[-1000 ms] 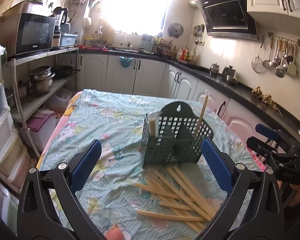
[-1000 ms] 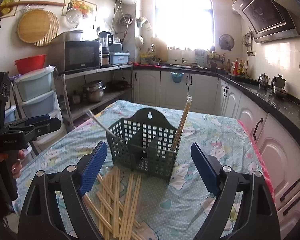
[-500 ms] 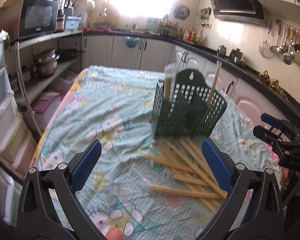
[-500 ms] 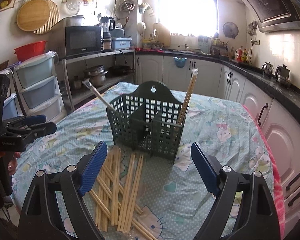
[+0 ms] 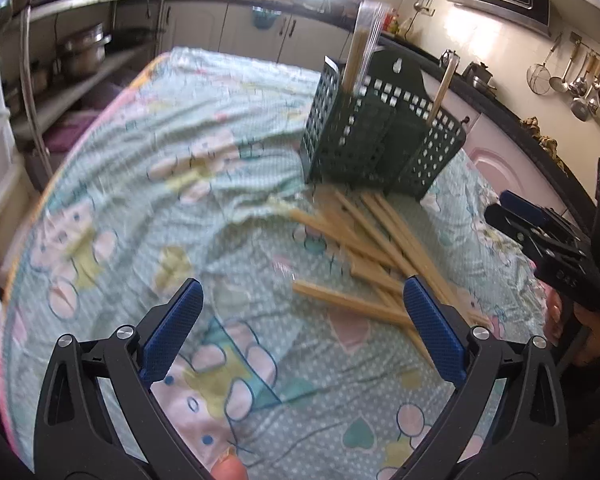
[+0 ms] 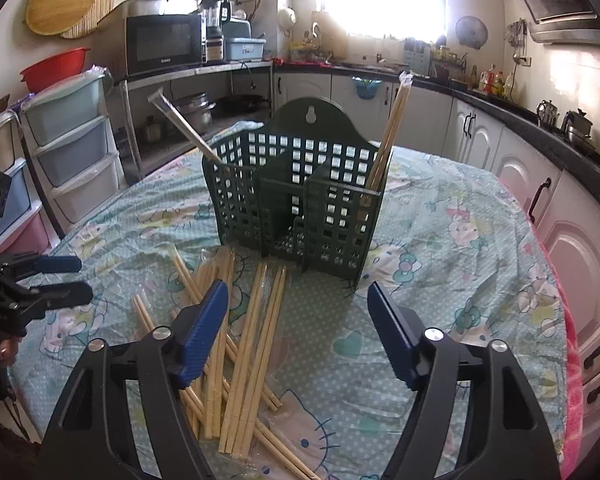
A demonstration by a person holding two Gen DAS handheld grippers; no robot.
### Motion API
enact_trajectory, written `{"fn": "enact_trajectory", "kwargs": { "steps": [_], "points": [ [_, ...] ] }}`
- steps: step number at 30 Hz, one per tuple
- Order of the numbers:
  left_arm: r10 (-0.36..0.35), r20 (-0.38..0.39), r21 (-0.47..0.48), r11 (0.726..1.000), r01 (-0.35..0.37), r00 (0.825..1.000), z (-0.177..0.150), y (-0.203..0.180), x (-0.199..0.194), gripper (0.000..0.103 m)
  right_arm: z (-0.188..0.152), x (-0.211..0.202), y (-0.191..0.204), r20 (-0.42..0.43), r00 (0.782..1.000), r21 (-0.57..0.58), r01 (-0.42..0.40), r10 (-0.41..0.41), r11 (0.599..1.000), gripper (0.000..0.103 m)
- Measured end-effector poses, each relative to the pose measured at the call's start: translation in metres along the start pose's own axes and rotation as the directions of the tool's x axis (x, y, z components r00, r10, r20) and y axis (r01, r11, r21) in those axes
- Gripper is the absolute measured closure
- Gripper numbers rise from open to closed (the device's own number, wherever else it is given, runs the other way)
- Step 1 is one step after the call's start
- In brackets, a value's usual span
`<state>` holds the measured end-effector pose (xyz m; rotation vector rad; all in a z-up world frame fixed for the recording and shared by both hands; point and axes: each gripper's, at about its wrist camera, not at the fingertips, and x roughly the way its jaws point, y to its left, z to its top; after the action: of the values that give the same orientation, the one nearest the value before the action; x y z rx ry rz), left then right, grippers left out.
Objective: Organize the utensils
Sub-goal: 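Lower the right tool onto the chopstick pile and close on chopsticks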
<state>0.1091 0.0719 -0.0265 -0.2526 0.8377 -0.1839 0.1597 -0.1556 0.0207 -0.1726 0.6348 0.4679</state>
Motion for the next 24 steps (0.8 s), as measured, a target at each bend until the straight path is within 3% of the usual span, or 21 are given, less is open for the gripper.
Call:
{"fn": "enact_trajectory", "kwargs": {
  "steps": [4, 12, 24],
  "points": [
    [-0.032, -0.052, -0.037, 0.999, 0.03, 0.998, -0.009, 0.003, 0.011, 0.015, -0.002, 0.012, 0.0, -0.027, 1.0, -0.007, -0.001, 0.001, 1.0, 0.042],
    [-0.141, -0.131, -0.104, 0.986, 0.128, 0.981, -0.015, -0.002, 0.034, 0.039, -0.001, 0.034, -0.003, -0.067, 0.998, -0.009, 0.004, -0.004, 1.0, 0.051],
    [-0.123, -0.131, -0.23, 0.969, 0.09, 0.984, 0.0, 0.005, 0.062, 0.043, 0.009, 0.088, -0.005, -0.203, 0.977, 0.084, -0.055, 0.071, 0.995, 0.062]
  ]
}}
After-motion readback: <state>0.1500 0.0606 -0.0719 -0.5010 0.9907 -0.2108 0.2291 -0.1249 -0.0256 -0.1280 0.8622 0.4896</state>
